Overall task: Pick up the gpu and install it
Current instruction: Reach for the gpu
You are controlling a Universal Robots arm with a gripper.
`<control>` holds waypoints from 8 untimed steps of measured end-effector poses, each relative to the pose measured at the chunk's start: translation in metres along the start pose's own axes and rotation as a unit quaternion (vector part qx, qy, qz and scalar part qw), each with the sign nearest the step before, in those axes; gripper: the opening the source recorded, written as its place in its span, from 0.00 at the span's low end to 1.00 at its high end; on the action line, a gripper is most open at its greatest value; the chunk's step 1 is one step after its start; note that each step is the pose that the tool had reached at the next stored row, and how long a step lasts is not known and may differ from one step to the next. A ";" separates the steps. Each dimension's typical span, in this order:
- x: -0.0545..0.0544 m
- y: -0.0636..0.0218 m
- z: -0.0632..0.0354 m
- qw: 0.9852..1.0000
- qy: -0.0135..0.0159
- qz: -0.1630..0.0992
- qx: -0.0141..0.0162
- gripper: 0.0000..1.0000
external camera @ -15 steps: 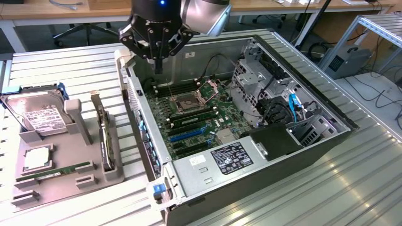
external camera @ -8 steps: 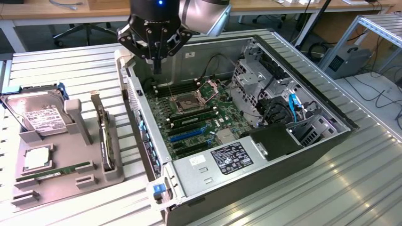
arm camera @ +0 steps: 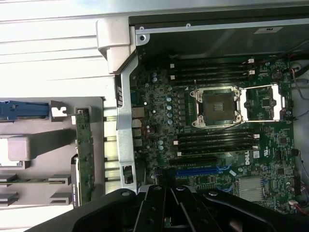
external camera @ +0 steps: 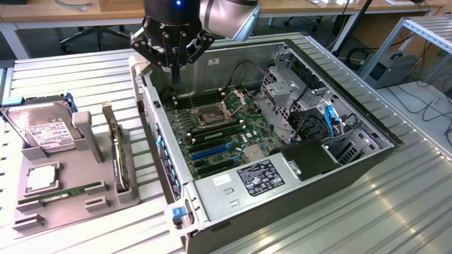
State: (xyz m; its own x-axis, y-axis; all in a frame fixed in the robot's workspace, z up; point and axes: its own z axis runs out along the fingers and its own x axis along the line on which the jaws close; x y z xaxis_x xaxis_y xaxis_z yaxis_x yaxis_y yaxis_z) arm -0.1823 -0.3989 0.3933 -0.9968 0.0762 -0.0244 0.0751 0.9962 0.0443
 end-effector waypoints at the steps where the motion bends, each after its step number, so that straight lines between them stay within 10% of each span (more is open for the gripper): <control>1: 0.000 0.0000 0.0000 1.000 0.000 0.000 0.000 0.11; 8: 0.002 -0.0002 0.0000 1.000 0.000 0.000 0.000 0.11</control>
State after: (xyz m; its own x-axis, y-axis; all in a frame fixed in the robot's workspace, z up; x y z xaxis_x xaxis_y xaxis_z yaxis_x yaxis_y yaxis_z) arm -0.1845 -0.3989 0.3933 -0.9968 0.0762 -0.0245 0.0750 0.9962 0.0443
